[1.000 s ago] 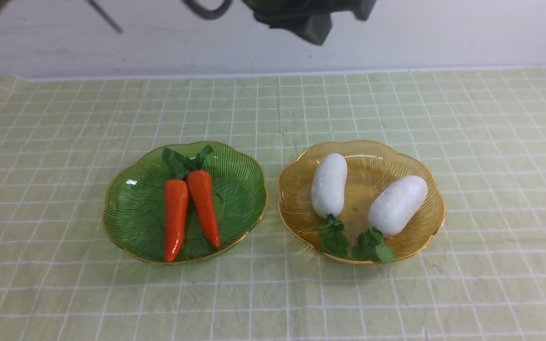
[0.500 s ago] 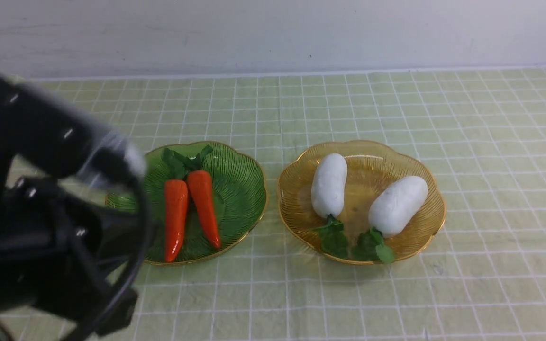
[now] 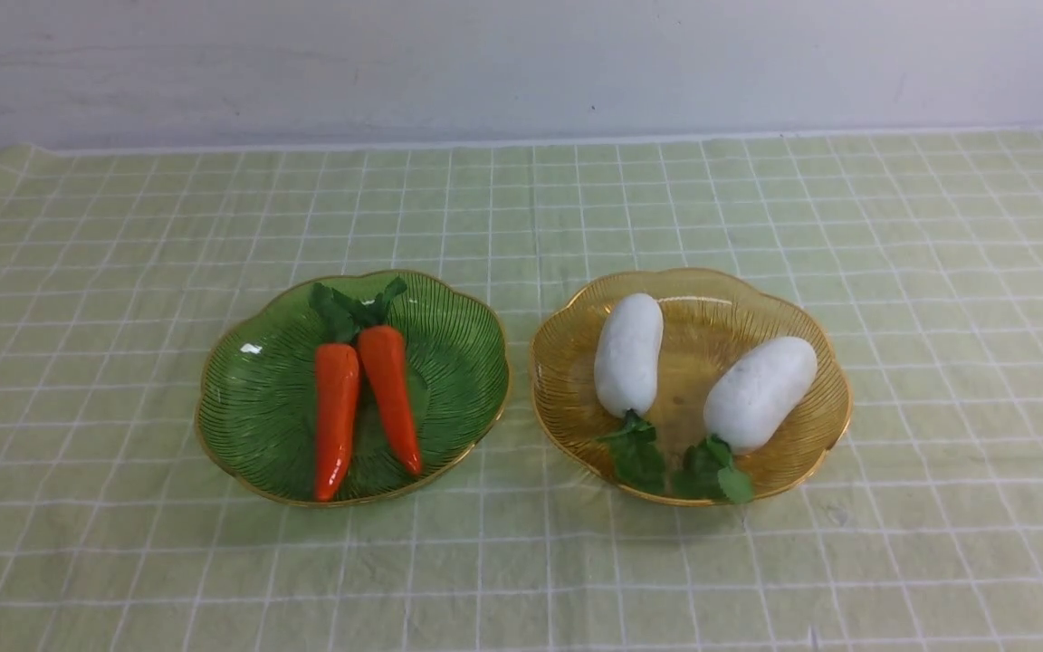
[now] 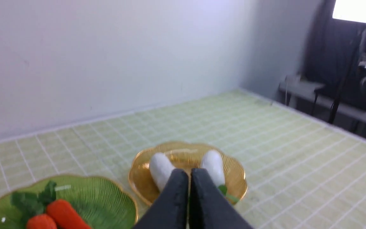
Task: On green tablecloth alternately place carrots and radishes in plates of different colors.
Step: 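Pick up the white radish and place it on the plate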
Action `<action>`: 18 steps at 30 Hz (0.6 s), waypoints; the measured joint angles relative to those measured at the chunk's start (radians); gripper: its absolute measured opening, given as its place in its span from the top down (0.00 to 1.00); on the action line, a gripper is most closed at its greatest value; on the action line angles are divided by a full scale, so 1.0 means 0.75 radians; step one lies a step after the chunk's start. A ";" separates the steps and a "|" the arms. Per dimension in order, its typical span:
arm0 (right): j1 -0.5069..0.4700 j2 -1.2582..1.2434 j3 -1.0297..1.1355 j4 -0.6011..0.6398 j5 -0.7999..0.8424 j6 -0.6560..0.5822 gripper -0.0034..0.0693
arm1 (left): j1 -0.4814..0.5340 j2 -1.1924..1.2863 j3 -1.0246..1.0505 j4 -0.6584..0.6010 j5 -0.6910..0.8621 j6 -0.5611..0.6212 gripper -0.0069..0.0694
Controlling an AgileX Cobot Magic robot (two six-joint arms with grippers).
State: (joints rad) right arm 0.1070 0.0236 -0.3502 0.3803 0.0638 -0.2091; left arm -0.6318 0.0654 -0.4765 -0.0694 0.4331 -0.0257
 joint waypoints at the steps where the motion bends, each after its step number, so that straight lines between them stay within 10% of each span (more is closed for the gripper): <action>1: 0.000 0.000 0.000 0.000 0.000 0.001 0.97 | 0.000 -0.061 0.000 -0.001 0.000 0.000 0.92; 18: 0.000 -0.001 0.000 0.001 0.036 0.006 0.97 | 0.143 -0.113 0.152 0.093 -0.055 0.087 0.92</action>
State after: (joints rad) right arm 0.1070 0.0226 -0.3502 0.3811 0.0912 -0.2045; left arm -0.5244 -0.0191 -0.3622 0.0000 0.3915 0.0393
